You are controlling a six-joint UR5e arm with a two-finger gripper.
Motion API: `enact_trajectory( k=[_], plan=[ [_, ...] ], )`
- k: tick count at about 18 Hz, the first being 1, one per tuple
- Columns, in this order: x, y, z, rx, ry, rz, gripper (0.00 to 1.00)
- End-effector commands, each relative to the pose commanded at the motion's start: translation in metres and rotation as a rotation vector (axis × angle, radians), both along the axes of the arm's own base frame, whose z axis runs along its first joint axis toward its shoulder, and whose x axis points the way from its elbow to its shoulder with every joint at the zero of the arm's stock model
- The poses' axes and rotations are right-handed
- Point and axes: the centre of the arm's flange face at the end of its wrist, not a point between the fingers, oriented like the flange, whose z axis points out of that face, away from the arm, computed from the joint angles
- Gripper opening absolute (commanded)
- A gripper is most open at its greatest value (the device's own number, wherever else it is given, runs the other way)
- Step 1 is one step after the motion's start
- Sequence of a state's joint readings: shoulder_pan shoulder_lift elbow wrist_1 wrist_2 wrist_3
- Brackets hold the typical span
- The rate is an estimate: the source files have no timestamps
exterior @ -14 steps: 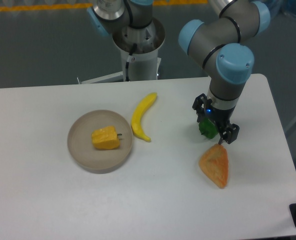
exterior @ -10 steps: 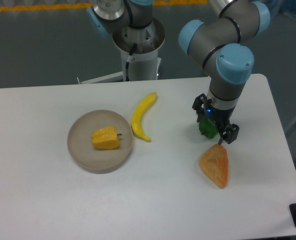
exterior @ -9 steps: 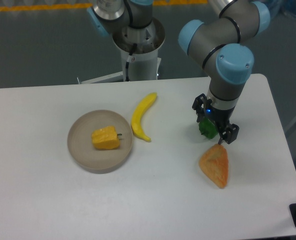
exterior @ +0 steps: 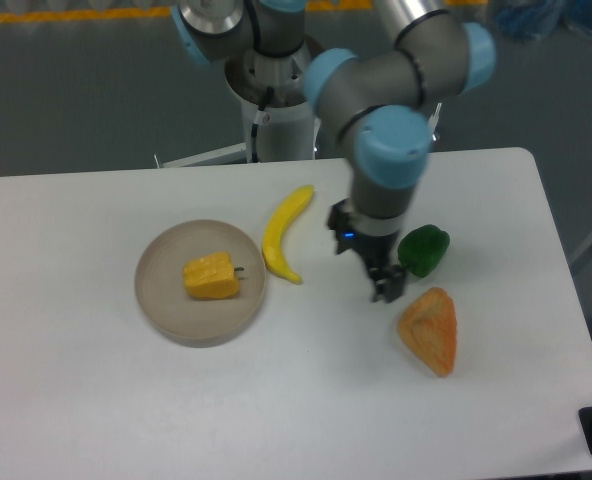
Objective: Pick up the yellow pepper from the plate
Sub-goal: 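Move the gripper over the plate and lower onto the yellow pepper, then close the gripper on the yellow pepper and lift it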
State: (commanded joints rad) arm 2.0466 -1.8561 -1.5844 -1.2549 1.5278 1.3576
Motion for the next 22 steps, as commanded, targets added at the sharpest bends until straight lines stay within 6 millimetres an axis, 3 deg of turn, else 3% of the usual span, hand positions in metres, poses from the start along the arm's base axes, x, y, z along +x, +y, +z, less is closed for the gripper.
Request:
enact_trajectory(
  k=[3,8,15,21,22],
  plan=[
    [0.061,0.003,-0.024,-0.003,0.0,-0.062,1.0],
    [0.109,-0.008,-0.06,-0.035,-0.011,-0.127,1.0],
    [0.13,-0.016,-0.076,-0.061,-0.017,-0.152,1.0],
    [0.134,-0.022,-0.095,-0.102,-0.023,-0.152,1.0],
    [0.134,-0.022,-0.096,-0.105,-0.025,-0.14,0.89]
  ],
)
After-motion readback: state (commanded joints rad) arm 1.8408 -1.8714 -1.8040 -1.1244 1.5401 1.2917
